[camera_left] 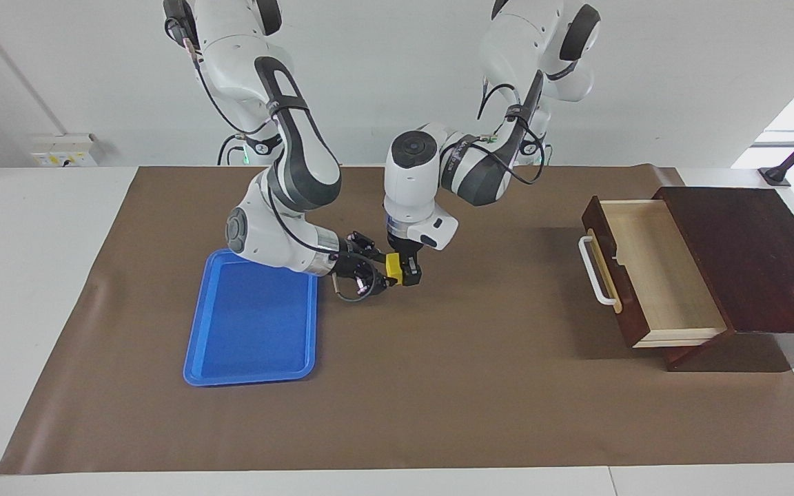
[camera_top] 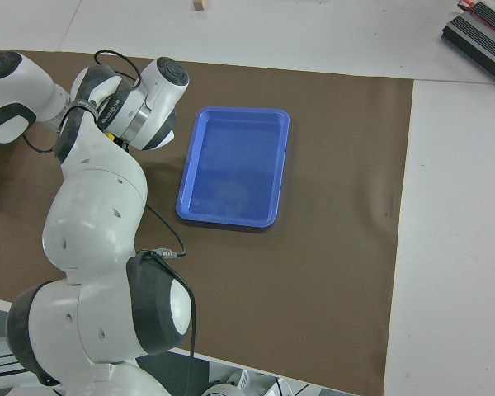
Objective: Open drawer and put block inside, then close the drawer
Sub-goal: 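Grasp the yellow block with the left gripper from the right gripper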
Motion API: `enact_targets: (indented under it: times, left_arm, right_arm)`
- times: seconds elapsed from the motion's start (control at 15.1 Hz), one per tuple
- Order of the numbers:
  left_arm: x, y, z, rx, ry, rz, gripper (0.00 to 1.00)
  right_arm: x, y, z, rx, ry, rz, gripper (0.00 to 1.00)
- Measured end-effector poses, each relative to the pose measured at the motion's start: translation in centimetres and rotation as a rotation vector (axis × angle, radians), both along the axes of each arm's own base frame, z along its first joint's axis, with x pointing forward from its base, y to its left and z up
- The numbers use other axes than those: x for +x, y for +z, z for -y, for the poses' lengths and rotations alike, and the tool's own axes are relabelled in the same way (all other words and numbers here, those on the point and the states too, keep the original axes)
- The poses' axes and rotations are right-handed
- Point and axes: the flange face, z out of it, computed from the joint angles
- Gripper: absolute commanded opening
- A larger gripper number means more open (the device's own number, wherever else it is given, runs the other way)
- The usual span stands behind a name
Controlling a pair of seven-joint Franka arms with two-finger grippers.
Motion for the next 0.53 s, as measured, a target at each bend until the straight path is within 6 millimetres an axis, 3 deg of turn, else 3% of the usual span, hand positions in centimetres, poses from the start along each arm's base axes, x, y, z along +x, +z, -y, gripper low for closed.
enact_targets:
  times: [0.53]
  left_arm:
    - [0.17, 0.18, -0.31, 0.006, 0.001, -0.003, 0.0]
  right_arm:
    - [0.23, 0.36, 0.43, -0.002, -0.02, -0.006, 0.9]
